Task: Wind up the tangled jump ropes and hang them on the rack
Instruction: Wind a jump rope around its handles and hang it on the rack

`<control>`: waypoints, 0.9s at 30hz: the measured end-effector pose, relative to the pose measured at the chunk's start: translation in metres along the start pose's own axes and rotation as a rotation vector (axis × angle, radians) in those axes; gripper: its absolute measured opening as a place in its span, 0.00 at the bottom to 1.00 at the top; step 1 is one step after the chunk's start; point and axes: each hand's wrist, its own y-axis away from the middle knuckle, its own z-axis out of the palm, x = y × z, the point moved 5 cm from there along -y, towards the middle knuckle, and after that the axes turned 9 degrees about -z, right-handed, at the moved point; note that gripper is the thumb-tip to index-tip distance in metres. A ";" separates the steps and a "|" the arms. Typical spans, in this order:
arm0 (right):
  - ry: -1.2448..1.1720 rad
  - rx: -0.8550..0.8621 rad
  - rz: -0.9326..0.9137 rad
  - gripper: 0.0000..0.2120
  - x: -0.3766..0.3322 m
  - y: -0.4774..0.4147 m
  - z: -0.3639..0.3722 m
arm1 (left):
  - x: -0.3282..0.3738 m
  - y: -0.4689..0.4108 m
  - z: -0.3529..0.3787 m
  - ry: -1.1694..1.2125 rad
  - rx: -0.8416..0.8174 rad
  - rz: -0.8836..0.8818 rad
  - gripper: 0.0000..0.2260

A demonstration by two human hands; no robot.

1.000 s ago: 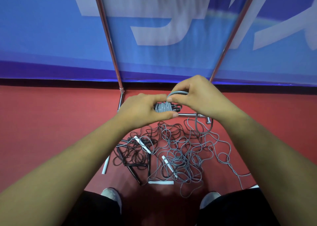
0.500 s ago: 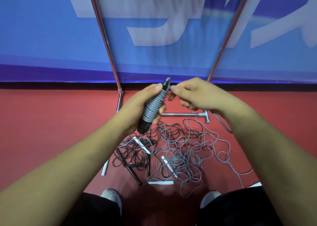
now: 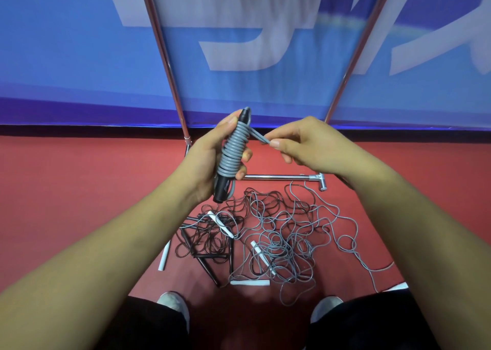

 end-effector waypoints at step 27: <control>0.276 -0.135 -0.015 0.09 -0.002 0.000 0.008 | 0.008 -0.005 -0.026 -0.539 0.333 0.042 0.07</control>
